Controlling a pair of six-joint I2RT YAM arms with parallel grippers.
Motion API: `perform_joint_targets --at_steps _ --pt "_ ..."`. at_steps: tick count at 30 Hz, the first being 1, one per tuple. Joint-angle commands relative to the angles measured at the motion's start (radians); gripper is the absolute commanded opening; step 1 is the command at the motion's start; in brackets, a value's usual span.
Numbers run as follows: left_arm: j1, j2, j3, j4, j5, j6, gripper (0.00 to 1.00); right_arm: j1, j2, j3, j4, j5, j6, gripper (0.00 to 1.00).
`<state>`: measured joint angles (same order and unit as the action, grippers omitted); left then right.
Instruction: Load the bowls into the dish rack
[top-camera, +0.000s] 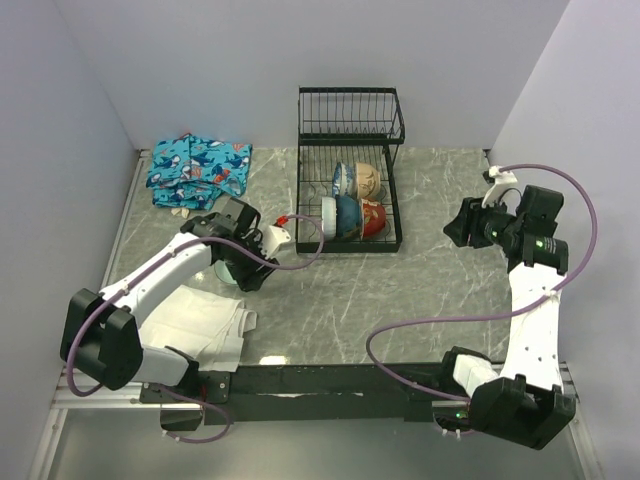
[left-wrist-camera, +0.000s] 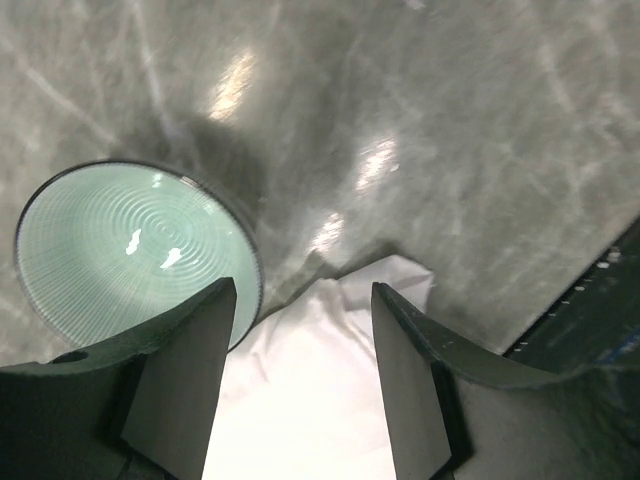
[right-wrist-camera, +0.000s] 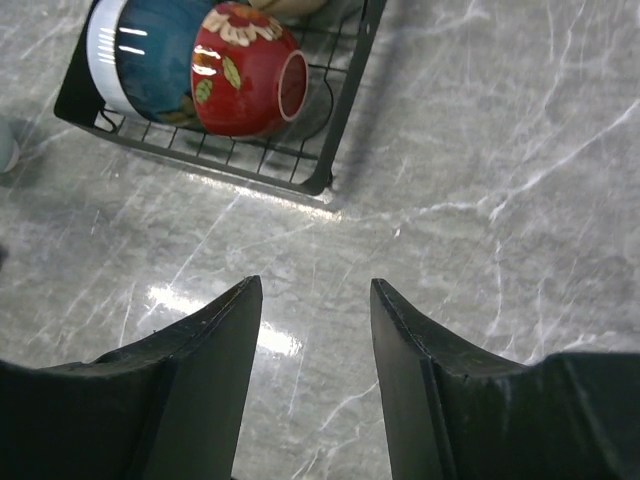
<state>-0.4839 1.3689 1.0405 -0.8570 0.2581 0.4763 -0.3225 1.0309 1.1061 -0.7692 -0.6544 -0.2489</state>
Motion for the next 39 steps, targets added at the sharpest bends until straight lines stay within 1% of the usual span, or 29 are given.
perform_joint_targets --at_steps 1,7,14,17,21,23,25,26,27,30,32,34,35,37,38,39 --pt "0.001 -0.031 -0.020 0.039 -0.118 0.002 0.62 0.008 -0.040 -0.005 0.048 -0.031 -0.007 0.56" --pt "0.001 0.007 -0.045 0.099 -0.172 -0.011 0.62 0.007 -0.034 0.001 0.062 -0.036 0.010 0.56" --pt "0.001 0.032 -0.068 0.133 -0.192 -0.011 0.60 0.008 0.001 0.023 0.073 -0.028 0.008 0.56" --pt "0.002 0.048 -0.080 0.144 -0.192 -0.015 0.57 0.008 0.011 0.026 0.084 -0.027 0.016 0.56" --pt "0.005 0.058 -0.085 0.151 -0.177 -0.015 0.48 0.007 0.018 0.026 0.084 -0.024 0.016 0.56" --pt "0.007 0.065 -0.086 0.154 -0.174 -0.011 0.48 0.008 0.024 0.020 0.088 -0.022 0.017 0.56" --pt "0.007 0.075 -0.086 0.150 -0.166 -0.016 0.45 0.008 0.027 0.017 0.094 -0.024 0.023 0.56" --pt "0.007 0.085 -0.088 0.151 -0.163 -0.019 0.43 0.007 0.029 0.017 0.096 -0.022 0.023 0.56" --pt "0.007 0.085 -0.085 0.150 -0.152 -0.022 0.35 0.008 0.031 0.018 0.097 -0.022 0.025 0.56" --pt "0.007 0.082 -0.082 0.150 -0.140 -0.021 0.21 0.008 0.038 0.027 0.099 -0.018 0.026 0.56" --pt "0.007 0.079 -0.085 0.147 -0.138 -0.016 0.19 0.008 0.047 0.028 0.105 -0.016 0.028 0.56" --pt "0.007 0.076 -0.094 0.147 -0.138 -0.010 0.14 0.007 0.055 0.026 0.108 -0.014 0.031 0.56" --pt "0.007 0.078 -0.089 0.139 -0.132 -0.008 0.07 0.008 0.060 0.029 0.108 -0.013 0.031 0.56" --pt "0.007 0.065 -0.042 0.089 -0.108 -0.002 0.01 0.007 0.072 0.044 0.099 0.001 0.025 0.56" --pt "0.011 0.036 -0.015 0.066 -0.097 0.002 0.01 0.008 0.078 0.052 0.093 0.009 0.014 0.56" --pt "0.011 0.021 0.057 0.043 -0.089 0.011 0.01 0.007 0.090 0.060 0.078 0.018 0.005 0.55"
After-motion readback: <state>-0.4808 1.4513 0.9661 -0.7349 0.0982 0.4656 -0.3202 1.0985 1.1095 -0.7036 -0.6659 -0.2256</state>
